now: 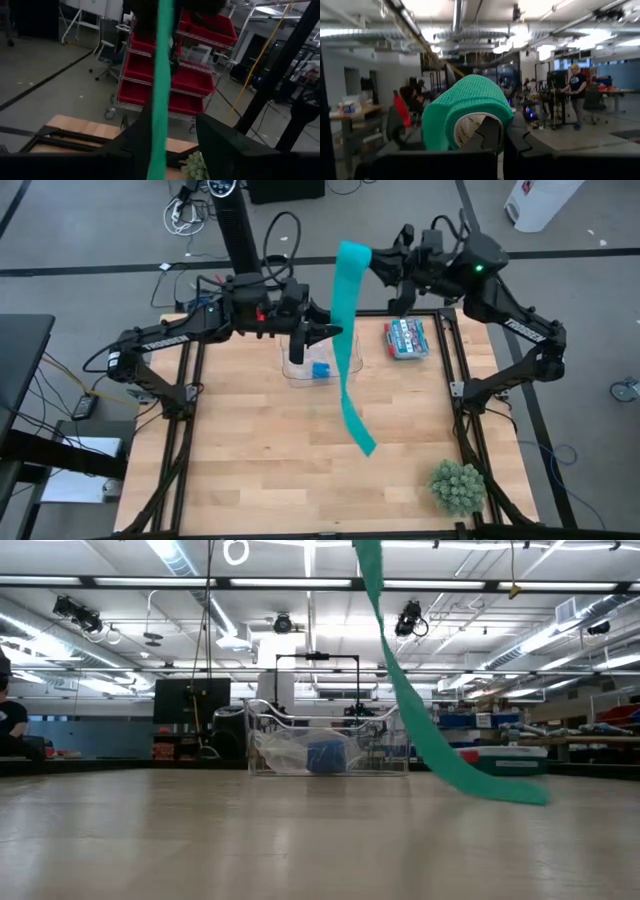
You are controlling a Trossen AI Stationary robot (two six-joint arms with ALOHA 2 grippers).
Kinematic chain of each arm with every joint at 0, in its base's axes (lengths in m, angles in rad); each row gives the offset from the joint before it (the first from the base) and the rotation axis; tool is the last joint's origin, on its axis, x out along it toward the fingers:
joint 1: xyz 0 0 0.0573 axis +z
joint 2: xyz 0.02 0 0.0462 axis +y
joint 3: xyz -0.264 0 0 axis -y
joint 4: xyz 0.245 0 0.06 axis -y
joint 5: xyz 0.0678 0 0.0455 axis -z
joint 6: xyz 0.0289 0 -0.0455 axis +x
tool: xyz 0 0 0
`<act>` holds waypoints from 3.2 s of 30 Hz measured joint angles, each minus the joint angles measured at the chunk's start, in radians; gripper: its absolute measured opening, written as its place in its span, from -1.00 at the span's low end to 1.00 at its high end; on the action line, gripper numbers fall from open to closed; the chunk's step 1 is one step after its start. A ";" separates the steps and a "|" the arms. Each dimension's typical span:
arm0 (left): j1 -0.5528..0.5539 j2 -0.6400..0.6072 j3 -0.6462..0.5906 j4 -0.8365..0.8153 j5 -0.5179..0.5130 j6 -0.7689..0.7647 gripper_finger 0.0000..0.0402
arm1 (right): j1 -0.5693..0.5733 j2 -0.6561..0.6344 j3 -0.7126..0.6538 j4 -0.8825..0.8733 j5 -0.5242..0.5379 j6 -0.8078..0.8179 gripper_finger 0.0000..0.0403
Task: Roll bandage
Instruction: Roll the sky blue bandage
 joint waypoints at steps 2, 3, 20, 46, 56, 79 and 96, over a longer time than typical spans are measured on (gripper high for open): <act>0.000 0.000 0.000 0.002 0.000 0.011 -0.23 | -0.010 -0.001 0.000 -0.001 -0.014 0.014 -1.00; 0.000 0.000 0.000 0.002 0.000 0.015 -0.25 | -0.013 0.000 0.000 -0.005 -0.019 0.022 -1.00; -0.008 0.000 0.000 0.084 0.019 -0.087 -0.98 | -0.048 0.000 0.000 -0.159 0.009 -0.189 -1.00; -0.048 -0.001 0.000 0.349 0.126 -0.237 -0.99 | -0.233 0.023 -0.001 -0.434 0.451 -0.913 -1.00; -0.048 -0.001 -0.001 0.340 0.145 -0.240 -0.99 | -0.224 0.072 -0.001 -0.313 0.507 -0.941 -1.00; -0.044 -0.040 0.049 0.440 0.215 -0.368 -0.98 | -0.298 0.072 -0.001 -0.332 0.415 -1.286 -1.00; -0.027 -0.032 0.143 0.260 0.261 -0.340 -0.98 | -0.256 0.066 -0.001 -0.340 0.463 -1.206 -1.00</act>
